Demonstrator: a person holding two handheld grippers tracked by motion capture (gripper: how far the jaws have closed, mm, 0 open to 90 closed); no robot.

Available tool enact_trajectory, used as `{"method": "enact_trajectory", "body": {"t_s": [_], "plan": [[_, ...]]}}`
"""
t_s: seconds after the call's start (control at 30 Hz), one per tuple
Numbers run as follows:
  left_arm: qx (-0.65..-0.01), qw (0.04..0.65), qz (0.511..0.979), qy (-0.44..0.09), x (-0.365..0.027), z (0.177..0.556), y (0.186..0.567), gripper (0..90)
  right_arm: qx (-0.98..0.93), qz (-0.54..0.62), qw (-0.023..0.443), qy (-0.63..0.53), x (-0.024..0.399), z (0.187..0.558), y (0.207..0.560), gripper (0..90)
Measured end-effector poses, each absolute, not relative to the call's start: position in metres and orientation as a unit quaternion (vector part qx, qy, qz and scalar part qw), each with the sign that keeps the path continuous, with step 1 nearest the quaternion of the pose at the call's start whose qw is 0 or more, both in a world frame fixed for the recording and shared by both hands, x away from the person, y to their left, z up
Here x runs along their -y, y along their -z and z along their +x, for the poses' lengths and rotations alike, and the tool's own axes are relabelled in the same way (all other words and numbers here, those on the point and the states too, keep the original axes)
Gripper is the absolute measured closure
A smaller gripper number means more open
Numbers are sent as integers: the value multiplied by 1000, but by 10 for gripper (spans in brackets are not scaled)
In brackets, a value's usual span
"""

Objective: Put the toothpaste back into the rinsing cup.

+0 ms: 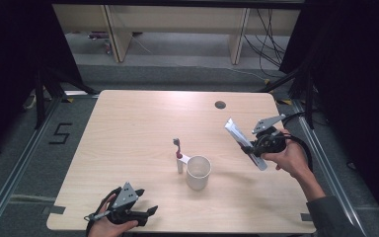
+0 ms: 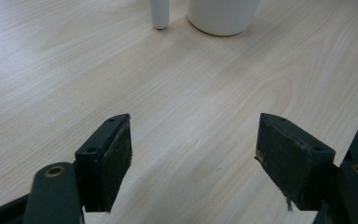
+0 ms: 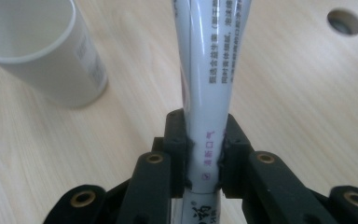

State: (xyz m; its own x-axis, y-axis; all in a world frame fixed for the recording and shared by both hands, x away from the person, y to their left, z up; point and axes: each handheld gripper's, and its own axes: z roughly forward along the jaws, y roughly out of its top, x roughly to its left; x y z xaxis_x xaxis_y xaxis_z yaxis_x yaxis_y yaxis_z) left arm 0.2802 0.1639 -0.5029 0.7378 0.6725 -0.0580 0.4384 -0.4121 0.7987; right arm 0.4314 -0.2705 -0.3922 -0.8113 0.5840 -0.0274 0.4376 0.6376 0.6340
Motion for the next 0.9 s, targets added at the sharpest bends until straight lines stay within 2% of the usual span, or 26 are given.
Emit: {"method": "enact_trajectory", "body": {"t_s": [0.4,0.73,0.87,0.9], "plan": [[-342,423,827,-141,-165,281,502,263,-840,281,147,-439,260,426,381,769],[-342,428,825,-141,-164,280,503,221,-798,274,145,-516,242,418,381,769],[-337,422,829,-146,-165,281,504,215,-786,274,121,-540,234,411,378,769],[-337,422,829,-146,-165,281,504,214,-778,274,127,-550,231,409,378,769]]}}
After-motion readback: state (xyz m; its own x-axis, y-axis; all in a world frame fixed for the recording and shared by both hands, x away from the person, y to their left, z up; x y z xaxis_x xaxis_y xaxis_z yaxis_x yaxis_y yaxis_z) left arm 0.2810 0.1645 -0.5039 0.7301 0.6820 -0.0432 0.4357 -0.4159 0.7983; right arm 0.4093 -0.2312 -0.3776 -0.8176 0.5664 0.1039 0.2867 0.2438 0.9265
